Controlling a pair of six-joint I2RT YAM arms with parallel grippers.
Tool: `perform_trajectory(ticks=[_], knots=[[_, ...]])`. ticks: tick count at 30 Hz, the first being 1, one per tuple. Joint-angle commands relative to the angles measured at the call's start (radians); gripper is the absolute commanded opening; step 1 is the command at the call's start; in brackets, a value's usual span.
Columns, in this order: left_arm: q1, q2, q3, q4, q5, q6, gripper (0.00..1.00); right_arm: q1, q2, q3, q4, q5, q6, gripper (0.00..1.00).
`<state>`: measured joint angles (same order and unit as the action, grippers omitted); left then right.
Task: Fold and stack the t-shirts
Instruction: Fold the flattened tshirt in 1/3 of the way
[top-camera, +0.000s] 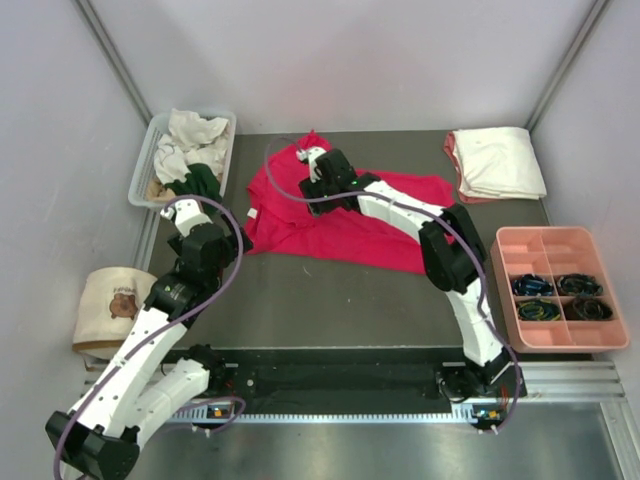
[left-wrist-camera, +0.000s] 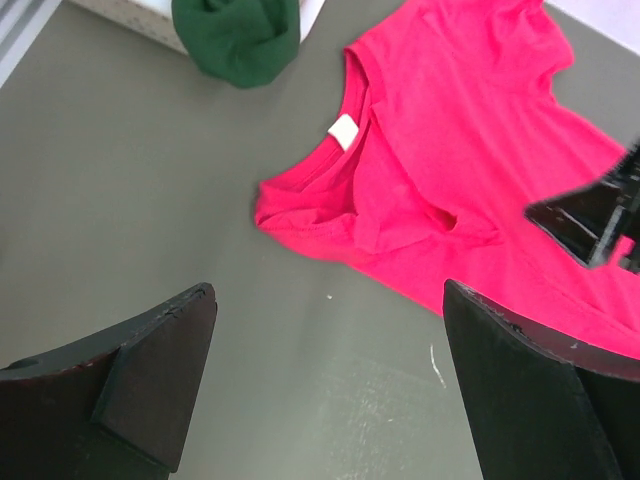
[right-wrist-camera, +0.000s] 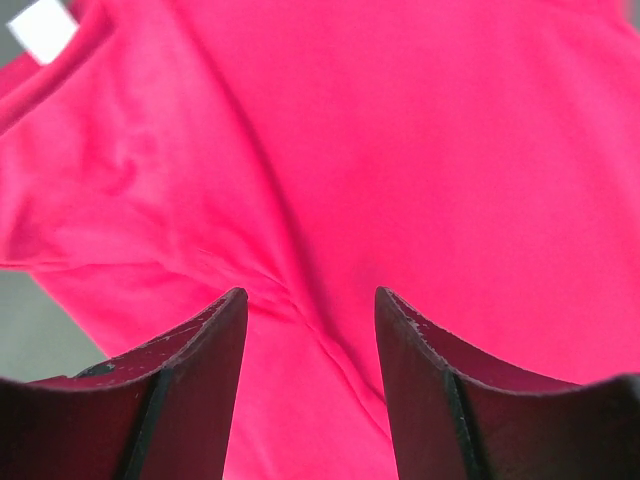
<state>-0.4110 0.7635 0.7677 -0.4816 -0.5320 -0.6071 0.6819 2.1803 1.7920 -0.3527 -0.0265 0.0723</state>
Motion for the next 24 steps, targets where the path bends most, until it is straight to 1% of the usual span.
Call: perform_trajectory(ticks=[1,7,13,24], knots=[[0.0,-0.012,-0.011,-0.014,0.01,-0.025,0.99,0.056,0.061,0.116,-0.04,-0.072,-0.115,0.54],[0.0,-0.021,-0.016,-0.026,0.004,-0.028,0.99,0.107,0.124,0.199,-0.061,-0.062,-0.143,0.52],[0.0,-0.024,-0.025,-0.032,0.003,-0.031,0.99,0.12,0.144,0.218,-0.062,-0.082,-0.137,0.5],[0.0,-0.027,-0.047,-0.026,0.012,-0.037,0.99,0.127,0.185,0.24,-0.069,-0.056,-0.138,0.49]])
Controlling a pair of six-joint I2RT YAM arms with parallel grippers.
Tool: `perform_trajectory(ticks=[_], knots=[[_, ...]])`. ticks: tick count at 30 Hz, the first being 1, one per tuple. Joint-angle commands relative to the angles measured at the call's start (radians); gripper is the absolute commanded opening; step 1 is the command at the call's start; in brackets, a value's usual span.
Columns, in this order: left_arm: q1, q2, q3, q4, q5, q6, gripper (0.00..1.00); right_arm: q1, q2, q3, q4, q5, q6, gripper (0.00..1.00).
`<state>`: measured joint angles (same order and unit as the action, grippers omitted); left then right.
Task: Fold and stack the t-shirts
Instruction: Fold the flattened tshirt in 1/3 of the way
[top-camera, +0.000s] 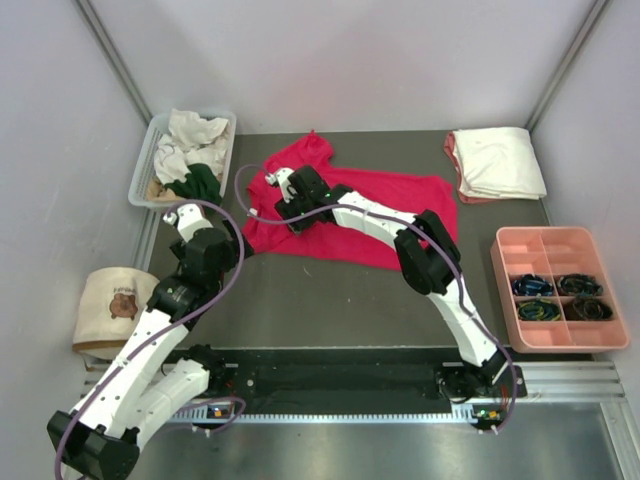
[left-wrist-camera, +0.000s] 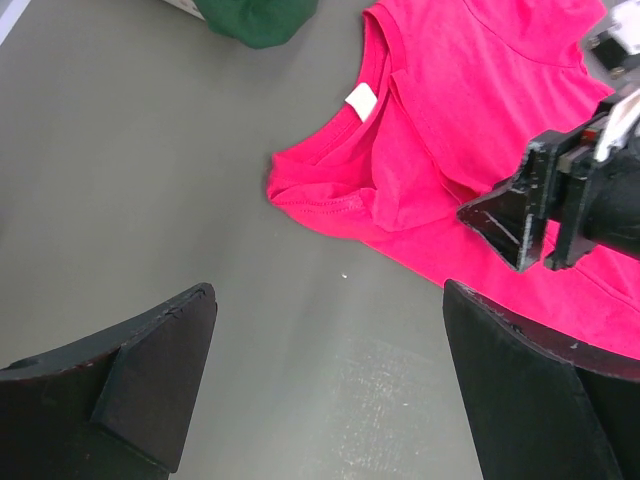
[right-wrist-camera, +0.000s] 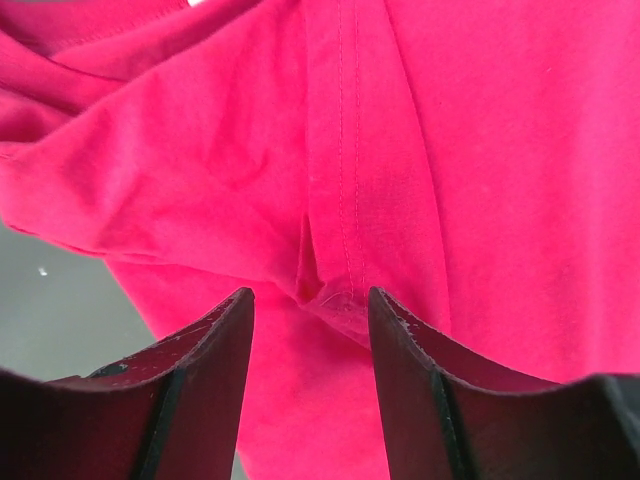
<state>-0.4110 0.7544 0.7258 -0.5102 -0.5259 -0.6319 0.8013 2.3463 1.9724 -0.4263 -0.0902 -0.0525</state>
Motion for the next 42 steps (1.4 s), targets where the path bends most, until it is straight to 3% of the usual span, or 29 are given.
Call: perform_trajectory(ticks=[1,6,9,10,13,25,42], knots=[[0.0,-0.017,-0.005,0.002,0.007,-0.014,0.99,0.007,0.025,0.066,0.0,0.009,-0.014,0.49],[0.0,-0.02,-0.005,0.001,0.001,-0.009,0.99,0.009,0.054,0.097,-0.011,0.018,-0.012,0.46],[0.0,-0.023,-0.008,0.002,0.0,-0.009,0.99,0.006,0.057,0.097,-0.008,0.023,-0.012,0.27],[0.0,-0.024,-0.009,0.006,-0.003,-0.008,0.99,0.007,0.057,0.097,-0.006,0.026,-0.012,0.14],[0.0,-0.021,-0.012,0.009,-0.002,-0.009,0.99,0.007,0.056,0.092,-0.002,0.035,-0.01,0.0],[0.0,0.0,-0.014,0.024,0.014,-0.003,0.99,-0.039,-0.047,-0.004,0.098,0.115,0.032,0.0],[0.0,0.017,-0.014,0.018,0.014,0.003,0.99,-0.096,0.033,0.092,0.17,0.248,0.175,0.0]])
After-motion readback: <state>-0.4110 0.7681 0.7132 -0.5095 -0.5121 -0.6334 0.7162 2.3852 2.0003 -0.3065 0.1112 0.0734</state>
